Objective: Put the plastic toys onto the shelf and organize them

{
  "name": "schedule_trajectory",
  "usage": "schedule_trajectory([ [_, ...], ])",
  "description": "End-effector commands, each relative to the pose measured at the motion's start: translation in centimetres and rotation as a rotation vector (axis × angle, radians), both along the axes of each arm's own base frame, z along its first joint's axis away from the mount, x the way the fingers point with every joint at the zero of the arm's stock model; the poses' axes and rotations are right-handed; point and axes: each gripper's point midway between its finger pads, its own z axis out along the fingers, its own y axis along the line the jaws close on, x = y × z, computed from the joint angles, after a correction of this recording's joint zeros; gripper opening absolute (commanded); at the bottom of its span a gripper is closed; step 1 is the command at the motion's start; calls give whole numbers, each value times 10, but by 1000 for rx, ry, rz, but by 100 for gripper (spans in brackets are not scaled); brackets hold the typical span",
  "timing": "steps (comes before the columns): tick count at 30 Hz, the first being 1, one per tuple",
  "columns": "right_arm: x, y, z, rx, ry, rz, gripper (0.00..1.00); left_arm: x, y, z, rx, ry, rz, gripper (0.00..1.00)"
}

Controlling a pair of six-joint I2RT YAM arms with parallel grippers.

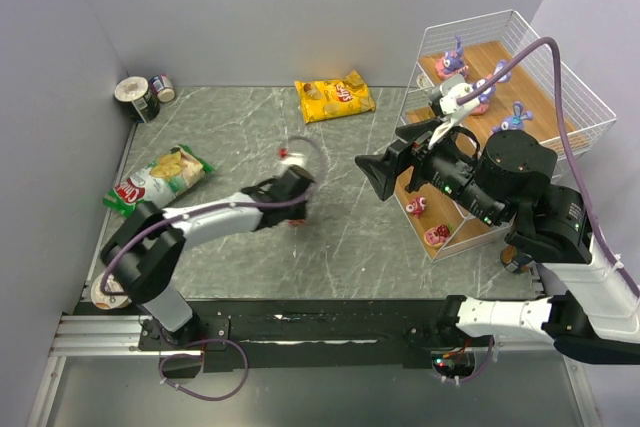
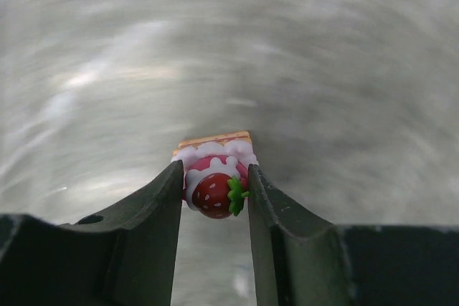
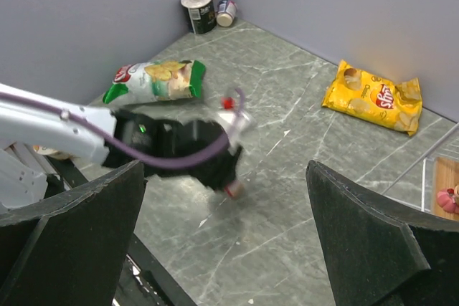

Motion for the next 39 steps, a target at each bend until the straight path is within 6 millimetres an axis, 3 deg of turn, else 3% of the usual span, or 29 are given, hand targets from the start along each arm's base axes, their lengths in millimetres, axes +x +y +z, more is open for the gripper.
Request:
schedule_trajectory([
  [1,0,-10,16,56,-37,-25,100,-7,-99,27,15,-144,-441,17],
  [2,0,-9,15,54,-34,-26,100,-18,-120,30,6,-153,-513,17],
  [5,-1,-12,15,58,-32,-30,100,-31,-151,27,16,-181,-648,18],
  [11,-3,-17,15,65,-32,-35,100,-44,-176,17,66,-210,-801,29],
  [14,-3,-16,14,66,-31,-34,100,-43,-178,14,90,-213,-804,44],
  [16,-4,-17,15,70,-34,-32,100,-39,-177,16,103,-225,-781,64],
  [18,-4,-17,15,70,-34,-31,100,-38,-176,23,87,-240,-756,78],
  [20,-4,-17,14,70,-34,-34,100,-36,-172,26,62,-243,-693,84],
  [23,-4,-17,14,65,-34,-32,100,-34,-167,38,-28,-266,-562,86],
  [24,-4,-17,14,67,-34,-32,100,-33,-171,51,-89,-297,-540,86],
  [25,-4,-17,15,66,-37,-33,100,-37,-167,44,-123,-279,-510,85],
  [35,-4,-21,17,66,-37,-44,100,-48,-169,56,-242,-301,-509,72],
  [39,-4,-21,18,67,-38,-44,100,-52,-166,46,-236,-275,-514,71],
])
